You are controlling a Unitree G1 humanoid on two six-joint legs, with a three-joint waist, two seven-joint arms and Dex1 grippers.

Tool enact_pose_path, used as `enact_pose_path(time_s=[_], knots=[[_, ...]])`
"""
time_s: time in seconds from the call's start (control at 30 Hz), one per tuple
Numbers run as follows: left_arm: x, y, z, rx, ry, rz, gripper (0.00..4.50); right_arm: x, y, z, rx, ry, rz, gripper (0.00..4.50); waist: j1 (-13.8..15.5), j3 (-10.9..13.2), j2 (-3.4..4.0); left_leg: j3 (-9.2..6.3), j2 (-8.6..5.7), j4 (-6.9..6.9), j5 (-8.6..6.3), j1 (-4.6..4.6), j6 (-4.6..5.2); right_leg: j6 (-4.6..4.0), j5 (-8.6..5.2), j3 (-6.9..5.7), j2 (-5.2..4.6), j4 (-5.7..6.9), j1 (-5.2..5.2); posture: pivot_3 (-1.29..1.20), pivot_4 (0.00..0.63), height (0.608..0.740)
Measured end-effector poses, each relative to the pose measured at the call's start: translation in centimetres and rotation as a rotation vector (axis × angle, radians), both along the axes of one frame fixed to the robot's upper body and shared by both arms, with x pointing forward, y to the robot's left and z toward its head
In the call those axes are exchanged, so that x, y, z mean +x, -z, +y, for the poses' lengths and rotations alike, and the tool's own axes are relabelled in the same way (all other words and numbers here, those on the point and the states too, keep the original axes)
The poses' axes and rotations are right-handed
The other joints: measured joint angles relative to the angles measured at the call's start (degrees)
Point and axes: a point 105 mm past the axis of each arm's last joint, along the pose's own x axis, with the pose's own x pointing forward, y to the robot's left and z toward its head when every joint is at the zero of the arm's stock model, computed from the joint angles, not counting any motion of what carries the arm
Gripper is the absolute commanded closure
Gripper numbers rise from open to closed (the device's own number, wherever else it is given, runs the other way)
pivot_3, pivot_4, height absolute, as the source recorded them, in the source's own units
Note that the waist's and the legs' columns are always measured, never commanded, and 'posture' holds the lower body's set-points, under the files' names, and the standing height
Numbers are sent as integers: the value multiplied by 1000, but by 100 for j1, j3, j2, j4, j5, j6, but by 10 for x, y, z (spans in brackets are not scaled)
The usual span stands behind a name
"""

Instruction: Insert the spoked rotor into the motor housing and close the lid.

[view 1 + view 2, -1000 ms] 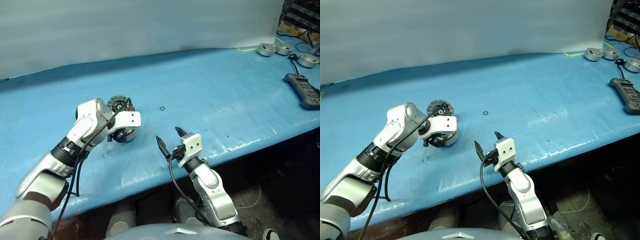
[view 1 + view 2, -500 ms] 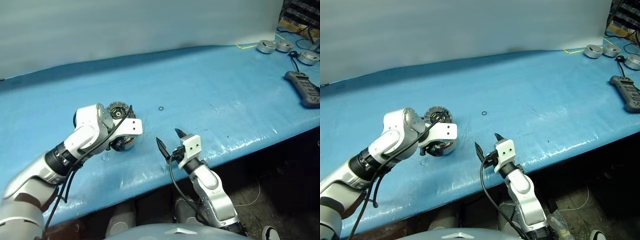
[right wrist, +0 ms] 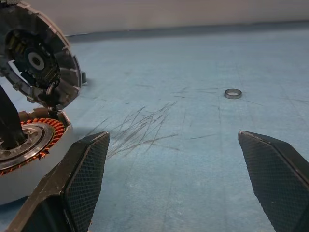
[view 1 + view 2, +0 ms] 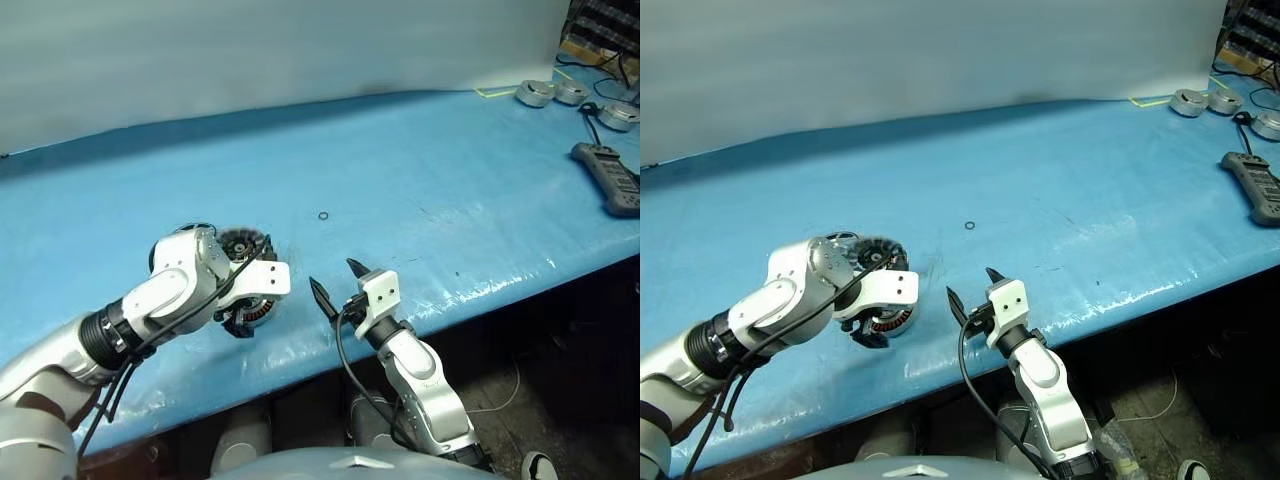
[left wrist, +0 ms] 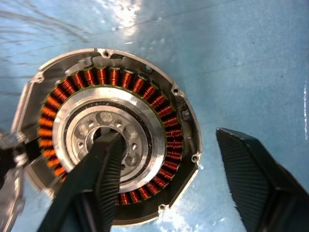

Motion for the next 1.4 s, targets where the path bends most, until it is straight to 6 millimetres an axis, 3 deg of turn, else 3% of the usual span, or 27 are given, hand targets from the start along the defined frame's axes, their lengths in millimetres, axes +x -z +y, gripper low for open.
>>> enact_pose_path(time_s=[0.13, 0.5, 0.7, 0.8, 0.97, 1.2, 1.4], knots=[[5, -15, 0, 0, 22, -52, 22, 0, 0, 0, 0, -1, 1, 0, 2, 16, -18, 1, 0, 0, 0, -1, 0, 0, 0, 1, 0, -1, -1, 0, 150, 740], [-11, -60, -13, -129, 99, -113, 22, -1, 2, 1, -4, -9, 9, 0, -5, 33, -28, 1, 2, 0, 0, -3, 0, 0, 0, 1, 1, -2, -4, 0, 150, 740], [-19, -85, -28, -519, -83, -92, 22, 0, 0, -1, 6, 3, 9, 0, -18, 40, -30, 1, 1, 1, 0, -1, 0, 0, 0, 0, 0, -1, -1, 0, 150, 740], [-25, -75, -25, -850, -272, -106, 22, 5, -1, -6, 7, 28, 19, 0, -62, 41, -32, 5, 7, 0, 0, 2, -2, 0, 2, 4, 3, -3, 0, 0, 150, 740], [-34, -63, -3, -1081, -473, -226, 22, 15, -10, -12, -16, 38, 5, 0, 36, 42, -41, -1, 6, 5, 3, 16, -9, -1, 5, 1, -1, -1, 17, 0, 150, 740], [-53, -29, 38, -1104, -614, -374, 22, 30, -22, -9, -57, -11, -24, 0, 112, 41, -43, 11, 1, 17, 4, 23, -11, 2, 11, 8, -7, 0, 23, 0, 150, 740], [-39, -12, 60, -1086, -639, -530, 22, 47, -20, -5, -119, -21, 20, 0, 130, 39, -44, 18, -2, 19, 4, 19, -12, 4, 13, 12, -8, -2, 20, 0, 150, 740]])
